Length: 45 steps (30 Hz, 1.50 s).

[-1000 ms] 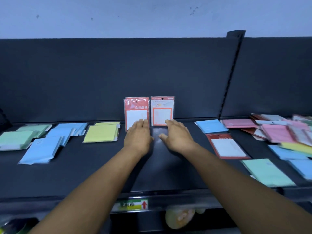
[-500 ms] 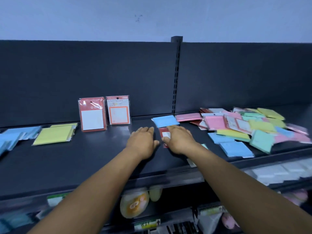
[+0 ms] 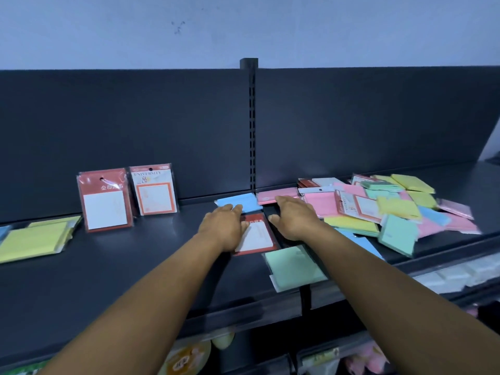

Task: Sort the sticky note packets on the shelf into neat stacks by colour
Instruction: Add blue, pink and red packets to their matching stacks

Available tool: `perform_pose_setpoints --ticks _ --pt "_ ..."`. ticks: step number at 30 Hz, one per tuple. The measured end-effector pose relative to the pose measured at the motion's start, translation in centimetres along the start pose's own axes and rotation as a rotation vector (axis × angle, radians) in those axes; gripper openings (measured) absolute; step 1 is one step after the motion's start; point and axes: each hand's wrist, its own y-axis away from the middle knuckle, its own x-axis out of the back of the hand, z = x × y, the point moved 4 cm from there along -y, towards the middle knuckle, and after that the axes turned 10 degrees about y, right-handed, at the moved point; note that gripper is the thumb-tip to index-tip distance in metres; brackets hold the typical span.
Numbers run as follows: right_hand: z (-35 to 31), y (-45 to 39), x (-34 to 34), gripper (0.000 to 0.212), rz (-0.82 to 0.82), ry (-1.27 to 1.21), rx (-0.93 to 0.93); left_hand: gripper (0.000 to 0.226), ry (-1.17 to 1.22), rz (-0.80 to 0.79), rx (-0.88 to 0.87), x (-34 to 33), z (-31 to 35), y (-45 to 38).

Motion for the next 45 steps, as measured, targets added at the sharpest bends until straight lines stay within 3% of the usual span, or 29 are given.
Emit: perform_pose_setpoints --ticks 10,16,20,24,27,33,36,41,45 --pt "-0.2 -5.4 -2.9 0.057 -0.136 0.136 0.073 0.052 -0.017 -0.132 -0.017 -1.9 -3.0 -4.8" --pt "-2.9 -4.9 -2.1 0.032 -0.05 0.07 0.267 0.038 -0.028 0.193 -0.061 -0.2 -4.9 -4.1" --pt "-2.9 -5.8 -1.3 0.028 0.014 -0.052 0.172 0.038 0.064 0.136 0.024 0.1 -6.7 -4.8" --pt "-2.1 -7.2 -2.1 0.066 -0.175 0.01 0.067 0.06 0.067 -0.033 0.141 -0.5 -7.6 -5.3" --pt "-1.8 -7.9 -2.3 0.078 -0.251 0.009 0.069 0.066 0.112 -0.112 0.16 -0.9 -7.8 -5.8" --pt "-1.5 -8.1 -2.0 0.09 -0.245 -0.028 0.01 0.083 0.346 0.021 0.15 -0.1 -8.2 -5.8" --pt "-1.7 -7.9 -1.1 0.073 -0.208 -0.078 -0.037 0.076 0.424 0.148 0.093 0.8 -7.7 -5.2" --pt "-2.0 -7.2 0.8 0.019 0.049 -0.332 -0.083 0.034 0.56 0.337 0.135 2.4 -7.8 -3.7" --pt "-2.6 -5.7 1.8 0.018 0.15 -0.493 -0.011 0.016 0.633 0.444 0.191 4.0 -8.4 -1.7"
